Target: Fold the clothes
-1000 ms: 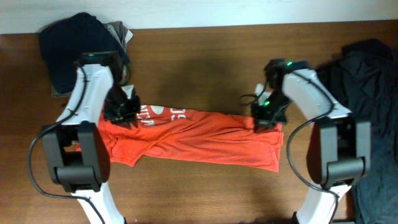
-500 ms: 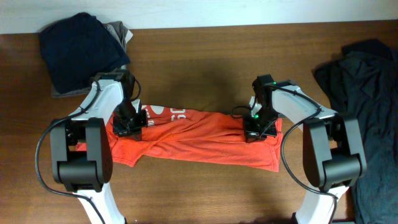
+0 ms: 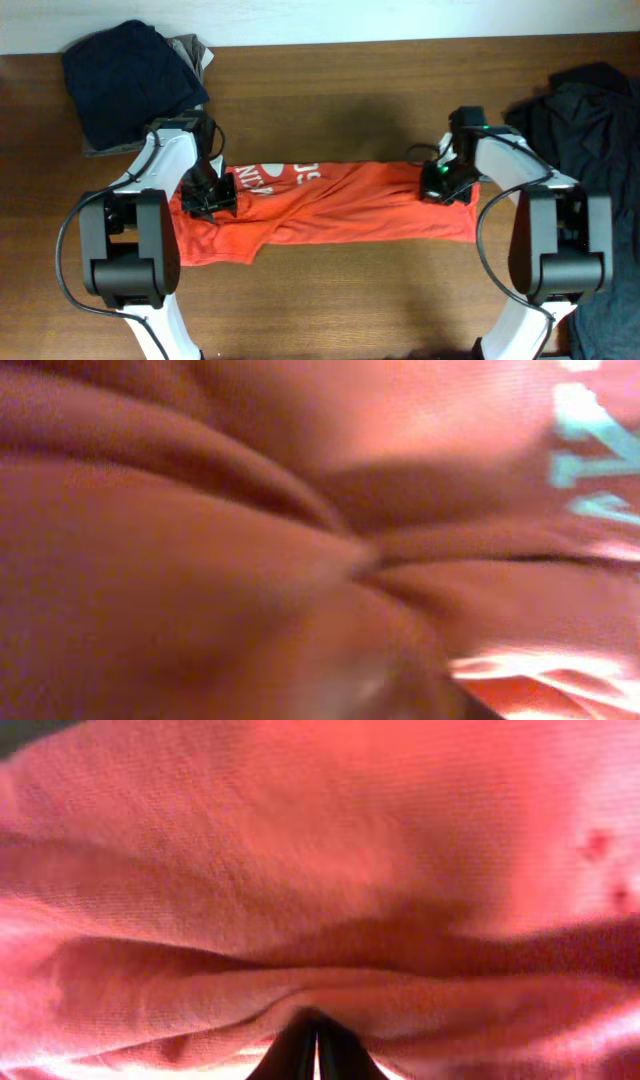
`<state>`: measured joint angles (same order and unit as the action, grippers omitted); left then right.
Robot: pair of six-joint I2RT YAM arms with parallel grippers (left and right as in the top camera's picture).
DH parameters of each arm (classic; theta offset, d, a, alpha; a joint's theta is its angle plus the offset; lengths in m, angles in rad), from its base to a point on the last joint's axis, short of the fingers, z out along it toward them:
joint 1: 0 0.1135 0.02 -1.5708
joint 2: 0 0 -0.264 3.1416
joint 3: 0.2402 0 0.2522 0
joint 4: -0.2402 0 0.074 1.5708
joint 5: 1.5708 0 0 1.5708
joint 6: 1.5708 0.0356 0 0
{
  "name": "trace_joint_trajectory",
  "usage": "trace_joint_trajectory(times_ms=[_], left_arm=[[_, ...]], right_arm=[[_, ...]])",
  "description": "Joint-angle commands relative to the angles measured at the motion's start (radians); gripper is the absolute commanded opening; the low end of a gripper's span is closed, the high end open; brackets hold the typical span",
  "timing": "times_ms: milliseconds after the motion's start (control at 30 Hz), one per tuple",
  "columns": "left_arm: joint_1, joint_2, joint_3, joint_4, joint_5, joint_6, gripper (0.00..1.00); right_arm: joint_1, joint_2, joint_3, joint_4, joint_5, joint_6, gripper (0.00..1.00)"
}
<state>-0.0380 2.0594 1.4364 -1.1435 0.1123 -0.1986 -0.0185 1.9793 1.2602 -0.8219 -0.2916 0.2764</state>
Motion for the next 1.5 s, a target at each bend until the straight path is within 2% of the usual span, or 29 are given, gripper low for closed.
trace_joint_trajectory(times_ms=[0,100,233,400,500,600,700,767,833,933,1000,1033,1133,1467], left_arm=[[0.016,0.007,0.001,0.035,-0.009,-0.003,0.5],[0.037,0.007,0.001,0.077,-0.049,-0.054,0.52],[0.072,0.007,0.009,0.1,-0.053,-0.038,0.52],[0.1,-0.005,0.096,0.037,-0.071,-0.032,0.52],[0.102,-0.035,0.175,-0.023,-0.132,-0.034,0.52],[0.102,-0.067,0.237,-0.076,-0.22,-0.108,0.52],[0.097,-0.101,0.282,-0.115,-0.148,-0.086,0.52],[0.08,-0.124,0.288,-0.132,-0.061,-0.03,0.51],[0.056,-0.127,0.286,-0.154,-0.01,-0.02,0.41],[0.015,-0.115,0.254,-0.149,-0.003,-0.021,0.16],[-0.007,-0.093,0.231,-0.136,-0.003,-0.025,0.03],[-0.013,-0.08,0.225,-0.132,-0.003,-0.026,0.01],[-0.021,-0.034,0.214,-0.122,-0.003,-0.037,0.01],[0.027,0.066,0.214,-0.068,-0.051,-0.039,0.01]], right_arm=[[-0.046,0.043,-0.008,0.052,0.147,-0.029,0.09],[-0.052,0.043,0.01,0.075,0.146,-0.032,0.09],[-0.052,0.043,0.062,0.044,0.146,-0.036,0.09],[-0.054,0.043,0.232,-0.114,0.146,-0.036,0.08],[-0.054,0.043,0.381,-0.249,0.146,-0.036,0.08],[-0.054,0.043,0.475,-0.335,0.146,-0.036,0.08],[-0.047,0.04,0.523,-0.392,0.092,-0.043,0.04],[-0.031,0.039,0.526,-0.406,-0.019,-0.113,0.04],[-0.005,0.039,0.519,-0.42,-0.068,-0.146,0.04],[0.043,0.04,0.487,-0.401,-0.027,-0.145,0.04],[0.077,0.04,0.451,-0.365,0.018,-0.14,0.04],[0.087,0.04,0.435,-0.352,0.046,-0.124,0.04],[0.097,0.04,0.383,-0.322,0.098,-0.084,0.04],[0.022,0.04,0.225,-0.205,0.128,-0.085,0.04]])
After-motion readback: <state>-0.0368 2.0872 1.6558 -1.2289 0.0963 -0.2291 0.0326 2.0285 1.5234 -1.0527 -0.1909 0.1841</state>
